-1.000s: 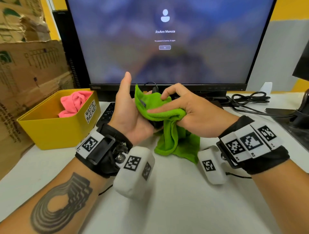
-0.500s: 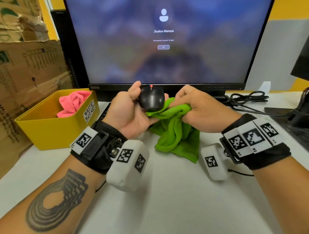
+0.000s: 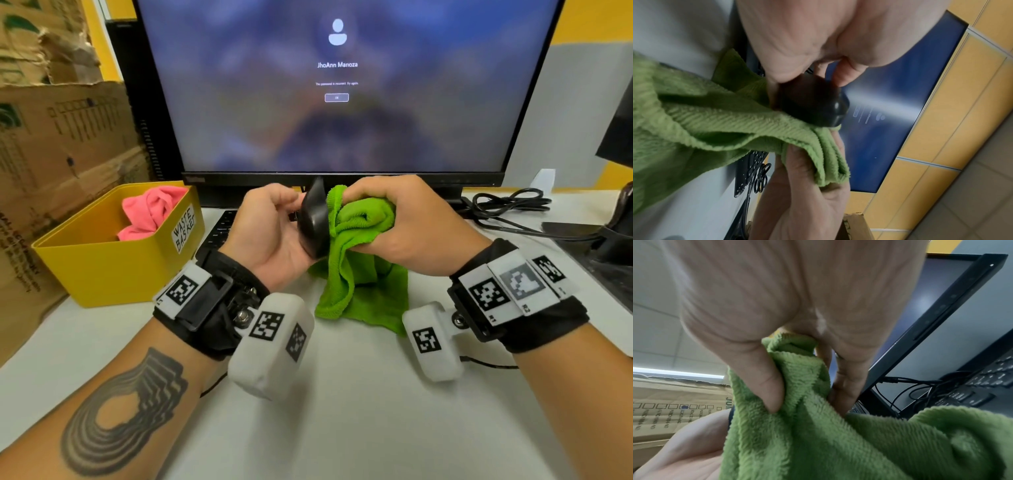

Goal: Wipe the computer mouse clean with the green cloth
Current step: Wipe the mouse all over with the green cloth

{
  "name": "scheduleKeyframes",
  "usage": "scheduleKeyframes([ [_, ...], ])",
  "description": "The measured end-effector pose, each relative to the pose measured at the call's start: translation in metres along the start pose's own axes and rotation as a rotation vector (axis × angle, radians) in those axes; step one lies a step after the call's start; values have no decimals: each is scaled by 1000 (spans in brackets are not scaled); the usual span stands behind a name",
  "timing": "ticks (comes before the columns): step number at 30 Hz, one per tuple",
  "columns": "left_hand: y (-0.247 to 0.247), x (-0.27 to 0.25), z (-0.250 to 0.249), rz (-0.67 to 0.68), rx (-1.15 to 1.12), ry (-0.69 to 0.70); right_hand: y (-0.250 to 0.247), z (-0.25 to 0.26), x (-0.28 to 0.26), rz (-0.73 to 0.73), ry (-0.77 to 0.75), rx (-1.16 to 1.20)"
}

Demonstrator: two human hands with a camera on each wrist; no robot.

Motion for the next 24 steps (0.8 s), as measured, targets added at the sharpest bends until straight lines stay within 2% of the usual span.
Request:
scheduleKeyframes([
  [4,0,0,0,-42,53,6,0,12,-1,-37,-43,28],
  [11,-12,7,4,-107,-32,15,5,28,-1,-39,-117,41],
  [16,-3,3,18,-54,75,-39,-5,18,0,-140,-37,78],
  [21,16,-7,32,55,278,-100,-18,-6,0,-258,124,133],
  [24,18,-9,35,65,328,-102,-23,-18,0,-273,183,182],
])
Point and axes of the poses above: each hand's wrist, its own x-axis towards the middle knuckle, its own y-axis out of the palm, z = x × y, the point moved 10 cm from there along x, towards the middle knuckle, and after that the axes turned 6 degrees about -x, right-handed, at the moved point
